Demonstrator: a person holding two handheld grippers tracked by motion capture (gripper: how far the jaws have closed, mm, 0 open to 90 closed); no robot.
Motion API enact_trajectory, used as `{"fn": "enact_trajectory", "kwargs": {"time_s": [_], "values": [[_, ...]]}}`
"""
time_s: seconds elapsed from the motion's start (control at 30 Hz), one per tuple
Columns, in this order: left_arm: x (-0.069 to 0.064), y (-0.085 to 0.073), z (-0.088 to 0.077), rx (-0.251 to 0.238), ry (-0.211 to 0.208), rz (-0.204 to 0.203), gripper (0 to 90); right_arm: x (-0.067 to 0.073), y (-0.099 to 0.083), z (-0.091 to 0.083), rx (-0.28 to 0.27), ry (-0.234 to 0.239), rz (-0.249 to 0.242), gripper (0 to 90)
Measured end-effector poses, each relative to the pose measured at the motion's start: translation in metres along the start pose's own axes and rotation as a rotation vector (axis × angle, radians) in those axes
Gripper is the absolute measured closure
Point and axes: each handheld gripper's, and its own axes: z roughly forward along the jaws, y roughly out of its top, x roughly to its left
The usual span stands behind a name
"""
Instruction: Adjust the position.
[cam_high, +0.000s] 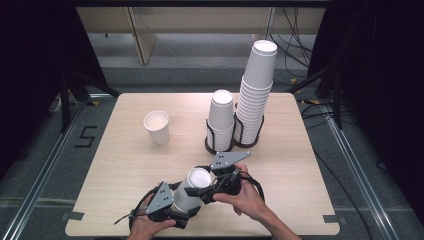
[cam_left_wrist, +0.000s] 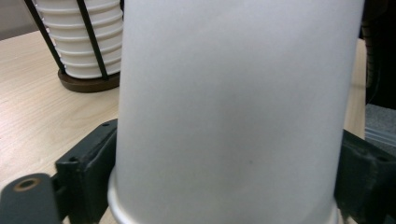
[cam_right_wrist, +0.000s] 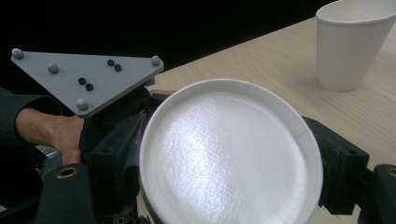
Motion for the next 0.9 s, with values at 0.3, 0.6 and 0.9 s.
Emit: {"fn": "enact_trajectory", "kwargs": {"time_s": [0.3,0.6,0.9], "values": [[0.002,0.002,-0.008,-0.213,-0.017,-0.017,4.1,-0.009,0.003,-0.015,-0.135,0.058,0.163,25.5],[0.002,0.004,-0.009,-0.231,0.012,-0.033,5.3,-0.014,-0.002,-0.017,-0.161,0.076,0.239,25.5],[0.004,0.007,-0.012,-0.192,-0.004,0.028,13.1,-0.020,-0.004,-0.017,-0.136,0.096,0.223,24.1]]}}
